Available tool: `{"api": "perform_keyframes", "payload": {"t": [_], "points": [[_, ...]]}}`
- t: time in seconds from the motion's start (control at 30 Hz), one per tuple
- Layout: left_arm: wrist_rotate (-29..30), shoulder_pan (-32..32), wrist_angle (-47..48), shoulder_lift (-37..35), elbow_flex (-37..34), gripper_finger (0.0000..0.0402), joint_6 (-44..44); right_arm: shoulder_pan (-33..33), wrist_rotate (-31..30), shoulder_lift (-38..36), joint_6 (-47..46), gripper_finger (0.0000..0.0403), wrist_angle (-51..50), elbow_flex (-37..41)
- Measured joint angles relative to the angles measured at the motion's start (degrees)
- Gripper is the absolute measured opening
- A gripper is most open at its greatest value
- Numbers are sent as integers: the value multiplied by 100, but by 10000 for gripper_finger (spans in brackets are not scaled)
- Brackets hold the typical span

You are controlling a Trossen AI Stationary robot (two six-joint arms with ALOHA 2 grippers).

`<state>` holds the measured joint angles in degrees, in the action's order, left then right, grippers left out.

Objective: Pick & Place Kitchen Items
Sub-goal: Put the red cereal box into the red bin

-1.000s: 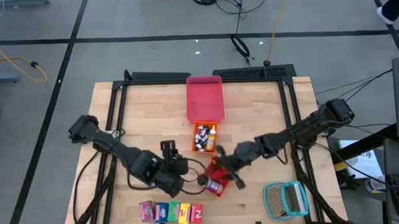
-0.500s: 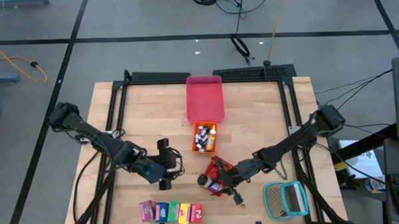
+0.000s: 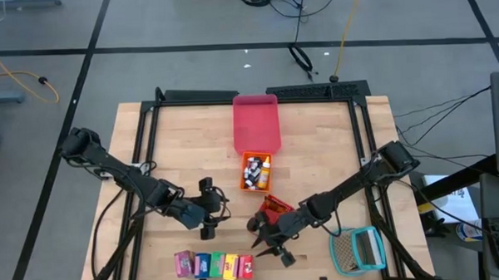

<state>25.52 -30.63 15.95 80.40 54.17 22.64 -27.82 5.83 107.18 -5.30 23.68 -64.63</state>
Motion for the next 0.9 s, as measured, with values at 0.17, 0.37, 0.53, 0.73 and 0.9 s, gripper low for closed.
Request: {"api": "perform_keyframes", "payload": {"t": [0.17,0.37,0.53,0.73,0.9], "points": [[0,0,1,0,-8,243,-29,-82,2,43,-26,132,207,-13],[2,0,-2,0,-8,243,-21,-93,19,338,-112,132,319,-6],[7,0,-27,0,-8,243,-51,-94,22,435,-151,133,453,-37],[9,0,-124,2,-8,243,-136,-100,0,431,-153,160,506,-37],[9,0,-126,4,-8,243,-136,-124,-189,431,-153,193,534,-37]]}}
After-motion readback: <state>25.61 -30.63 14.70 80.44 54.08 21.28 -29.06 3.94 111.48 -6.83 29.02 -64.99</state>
